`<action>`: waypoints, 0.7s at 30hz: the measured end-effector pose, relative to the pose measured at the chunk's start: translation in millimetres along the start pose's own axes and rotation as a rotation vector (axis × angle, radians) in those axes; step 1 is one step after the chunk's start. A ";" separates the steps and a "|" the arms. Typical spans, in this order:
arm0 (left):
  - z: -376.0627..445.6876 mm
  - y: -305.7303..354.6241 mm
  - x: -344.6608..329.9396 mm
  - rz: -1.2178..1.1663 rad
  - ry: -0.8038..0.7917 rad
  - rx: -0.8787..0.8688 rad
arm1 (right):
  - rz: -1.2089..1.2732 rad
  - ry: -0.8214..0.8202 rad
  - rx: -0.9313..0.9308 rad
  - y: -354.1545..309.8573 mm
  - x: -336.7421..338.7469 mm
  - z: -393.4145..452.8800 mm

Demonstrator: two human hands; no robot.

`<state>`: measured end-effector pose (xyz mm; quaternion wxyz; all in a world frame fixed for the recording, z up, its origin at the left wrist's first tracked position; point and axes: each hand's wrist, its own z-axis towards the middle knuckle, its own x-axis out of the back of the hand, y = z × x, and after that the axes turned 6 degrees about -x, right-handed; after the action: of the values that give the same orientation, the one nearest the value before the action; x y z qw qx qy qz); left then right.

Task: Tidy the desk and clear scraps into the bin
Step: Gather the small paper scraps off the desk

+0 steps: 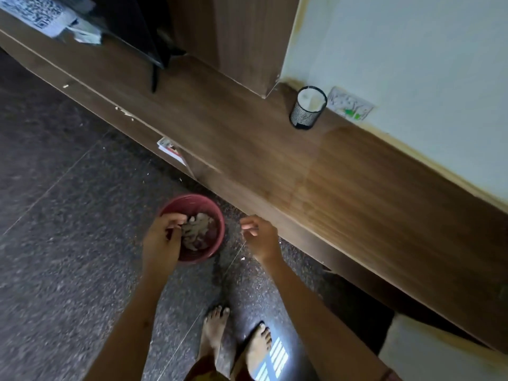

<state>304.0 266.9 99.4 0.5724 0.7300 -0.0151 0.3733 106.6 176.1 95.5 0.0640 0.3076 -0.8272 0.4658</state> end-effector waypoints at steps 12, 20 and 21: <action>-37.1 144.2 -112.0 -0.075 -0.423 -0.261 | 0.132 0.320 -0.230 51.4 167.1 -93.7; -75.1 190.9 -213.4 -0.046 -0.670 -0.354 | -0.426 0.509 -0.402 163.1 304.4 -102.0; -78.8 195.2 -221.9 -0.032 -0.679 -0.372 | -0.480 0.531 -0.423 175.5 318.9 -103.2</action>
<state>14.8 176.5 140.8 0.6632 0.6959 -0.2595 0.0922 -267.7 182.6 149.9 0.4436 0.3408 -0.7644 0.3205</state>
